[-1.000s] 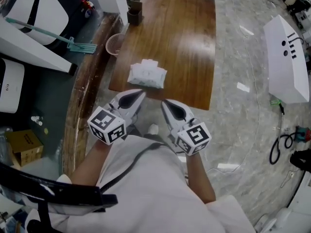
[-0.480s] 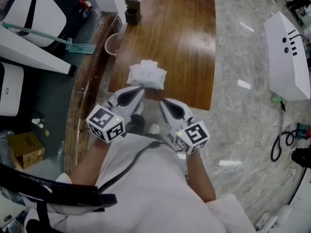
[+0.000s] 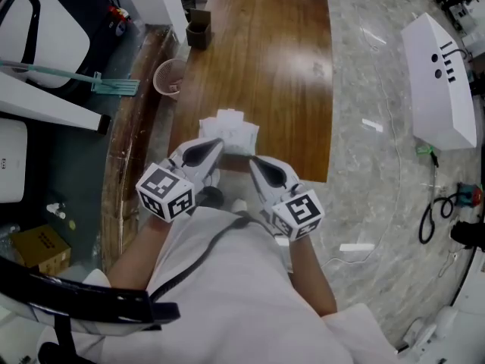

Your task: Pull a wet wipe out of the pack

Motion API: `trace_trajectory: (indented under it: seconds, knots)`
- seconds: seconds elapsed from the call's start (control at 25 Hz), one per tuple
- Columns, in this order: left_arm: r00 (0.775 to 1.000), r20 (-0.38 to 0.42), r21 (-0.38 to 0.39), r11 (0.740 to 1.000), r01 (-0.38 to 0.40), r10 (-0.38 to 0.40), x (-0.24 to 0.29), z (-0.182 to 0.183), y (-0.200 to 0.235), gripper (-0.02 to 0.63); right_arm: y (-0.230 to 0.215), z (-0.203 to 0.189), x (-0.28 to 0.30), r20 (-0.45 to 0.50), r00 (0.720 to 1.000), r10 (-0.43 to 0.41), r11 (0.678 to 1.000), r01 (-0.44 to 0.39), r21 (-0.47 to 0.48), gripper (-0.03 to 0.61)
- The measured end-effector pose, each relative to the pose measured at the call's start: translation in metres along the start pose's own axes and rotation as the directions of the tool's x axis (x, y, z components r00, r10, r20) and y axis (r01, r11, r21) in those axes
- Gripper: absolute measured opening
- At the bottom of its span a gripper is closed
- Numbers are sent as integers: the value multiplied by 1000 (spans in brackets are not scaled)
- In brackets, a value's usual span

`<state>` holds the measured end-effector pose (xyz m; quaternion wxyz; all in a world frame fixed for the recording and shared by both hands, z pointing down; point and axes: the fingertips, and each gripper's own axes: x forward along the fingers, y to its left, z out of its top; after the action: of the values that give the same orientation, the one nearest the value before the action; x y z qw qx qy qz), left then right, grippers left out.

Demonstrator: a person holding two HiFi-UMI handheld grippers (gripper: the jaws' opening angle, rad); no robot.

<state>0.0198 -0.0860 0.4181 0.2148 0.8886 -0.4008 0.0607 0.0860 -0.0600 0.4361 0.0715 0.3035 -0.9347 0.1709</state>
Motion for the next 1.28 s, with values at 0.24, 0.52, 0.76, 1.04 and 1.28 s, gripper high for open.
trace_trajectory:
  seconds: [0.24,0.52,0.76,1.04,1.28]
  knots:
    - [996,-67,112,992,63,-56,17,9,29,5,-18,6,34,-6,998,-70,998,70,11,8]
    - [987,-121,112,987,115,-102,21,-1,68,5,-24,-1,73,-42,989,-141,989,143,32,8]
    - [977,-136,95,979,179,-165,29,-1,83,5,-33,-5,92,-50,979,-199,976,203,80,8]
    - [973,-122,77,976,204,-194,44,8,85,5,-36,-1,105,-54,982,-180,978,184,98,8]
    - [984,-117,71,987,144,-135,53,6,89,5,-50,-8,110,-107,987,-120,991,125,48,8]
